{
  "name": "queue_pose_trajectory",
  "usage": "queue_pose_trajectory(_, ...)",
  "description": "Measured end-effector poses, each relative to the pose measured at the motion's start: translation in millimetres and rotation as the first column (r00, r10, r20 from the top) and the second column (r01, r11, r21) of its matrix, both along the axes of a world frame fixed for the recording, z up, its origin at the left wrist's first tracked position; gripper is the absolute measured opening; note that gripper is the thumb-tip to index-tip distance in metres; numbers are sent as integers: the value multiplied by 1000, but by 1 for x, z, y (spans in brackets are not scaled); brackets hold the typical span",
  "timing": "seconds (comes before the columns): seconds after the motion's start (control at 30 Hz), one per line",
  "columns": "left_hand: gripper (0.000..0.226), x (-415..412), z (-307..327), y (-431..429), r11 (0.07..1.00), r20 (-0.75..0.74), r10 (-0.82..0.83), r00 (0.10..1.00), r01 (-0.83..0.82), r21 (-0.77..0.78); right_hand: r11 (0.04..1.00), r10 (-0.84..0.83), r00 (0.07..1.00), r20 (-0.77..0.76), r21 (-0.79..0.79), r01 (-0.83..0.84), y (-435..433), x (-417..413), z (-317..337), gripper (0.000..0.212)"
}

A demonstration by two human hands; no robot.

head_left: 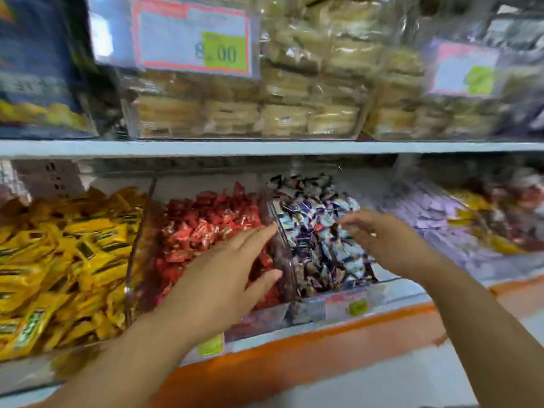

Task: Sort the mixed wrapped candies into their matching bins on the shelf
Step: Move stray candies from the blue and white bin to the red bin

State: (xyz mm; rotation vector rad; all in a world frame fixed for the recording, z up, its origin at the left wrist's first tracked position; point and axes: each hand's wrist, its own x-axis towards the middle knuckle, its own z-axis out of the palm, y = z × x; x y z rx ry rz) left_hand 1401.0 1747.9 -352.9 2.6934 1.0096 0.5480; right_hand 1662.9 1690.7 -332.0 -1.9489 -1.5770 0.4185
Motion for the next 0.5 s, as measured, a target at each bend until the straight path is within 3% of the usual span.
queue_pose_trajectory(0.2, 85, 28, -21, 9, 995, 97, 49, 994, -40, -95, 996, -38, 997, 68, -81, 43, -3, 28, -9, 22)
queue_pose_trajectory(0.33, 96, 28, -26, 15, 989, 73, 57, 996, -47, -143, 985, -77, 979, 189, -137, 104, 10, 32, -18, 37)
queue_pose_trajectory(0.43, 97, 28, -24, 15, 983, -6, 47, 999, -48, -175, 961, -35, 984, 177, -263, 81, 25, 25, -34, 59)
queue_pose_trajectory(0.5, 97, 30, -21, 13, 978, -64, 50, 997, -62, -199, 952, -17, 967, 256, -291, 94, 37, 22, -45, 70)
